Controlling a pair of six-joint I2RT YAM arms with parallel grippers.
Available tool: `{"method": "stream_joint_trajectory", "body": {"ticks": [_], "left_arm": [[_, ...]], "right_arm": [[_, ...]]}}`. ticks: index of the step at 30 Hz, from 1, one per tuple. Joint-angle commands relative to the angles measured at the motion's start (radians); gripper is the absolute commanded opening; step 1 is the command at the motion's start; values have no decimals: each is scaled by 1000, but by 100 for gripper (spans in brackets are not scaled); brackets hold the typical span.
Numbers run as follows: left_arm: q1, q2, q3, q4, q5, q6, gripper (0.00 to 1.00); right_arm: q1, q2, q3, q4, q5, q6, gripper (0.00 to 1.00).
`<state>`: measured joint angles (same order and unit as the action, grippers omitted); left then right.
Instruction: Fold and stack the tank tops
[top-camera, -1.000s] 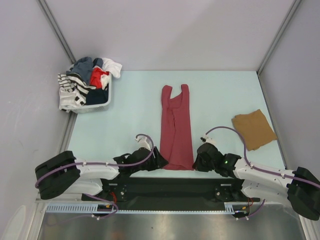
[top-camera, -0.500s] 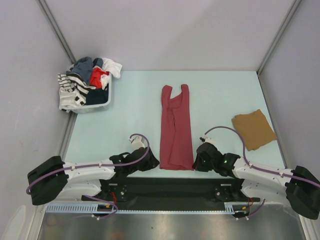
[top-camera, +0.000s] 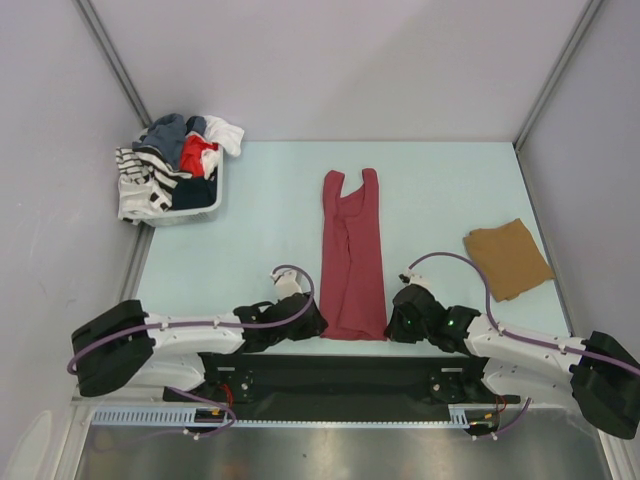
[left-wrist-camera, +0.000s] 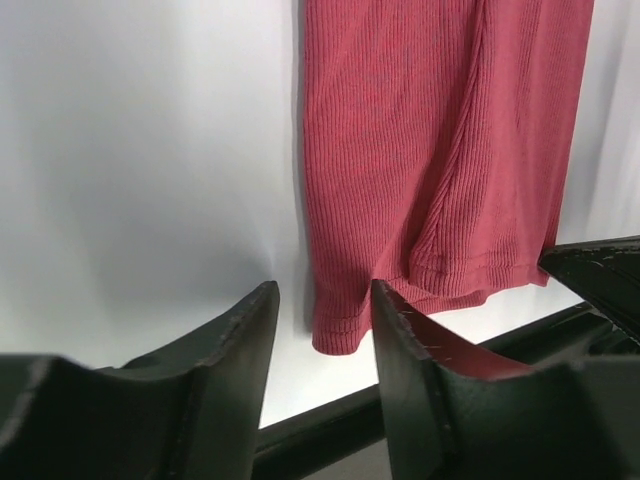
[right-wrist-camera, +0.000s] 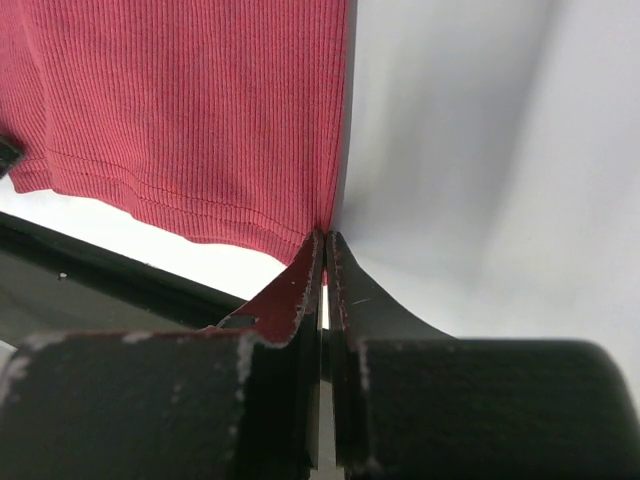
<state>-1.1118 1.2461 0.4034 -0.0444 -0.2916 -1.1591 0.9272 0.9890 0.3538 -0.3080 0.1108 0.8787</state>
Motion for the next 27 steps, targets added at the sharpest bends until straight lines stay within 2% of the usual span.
{"method": "stream_joint_trajectory", "body": {"ticks": [1, 4, 7, 8, 17, 27], "left_arm": [[-29, 107, -40, -222, 28, 41, 48], [-39, 165, 0, -261, 12, 42, 35], [-51, 188, 14, -279, 8, 41, 17], [-51, 193, 14, -279, 8, 33, 2], [-71, 92, 98, -466, -50, 44, 1], [-46, 13, 210, -540, -84, 124, 5]], "right_arm": [[-7, -9, 8, 15, -16, -11, 3], [-8, -12, 7, 15, -19, -14, 3], [-7, -19, 10, 10, -20, -14, 3], [-8, -26, 11, 7, -22, -15, 3], [-8, -84, 112, -112, -8, -43, 3], [-31, -89, 244, -186, 6, -102, 3]]}}
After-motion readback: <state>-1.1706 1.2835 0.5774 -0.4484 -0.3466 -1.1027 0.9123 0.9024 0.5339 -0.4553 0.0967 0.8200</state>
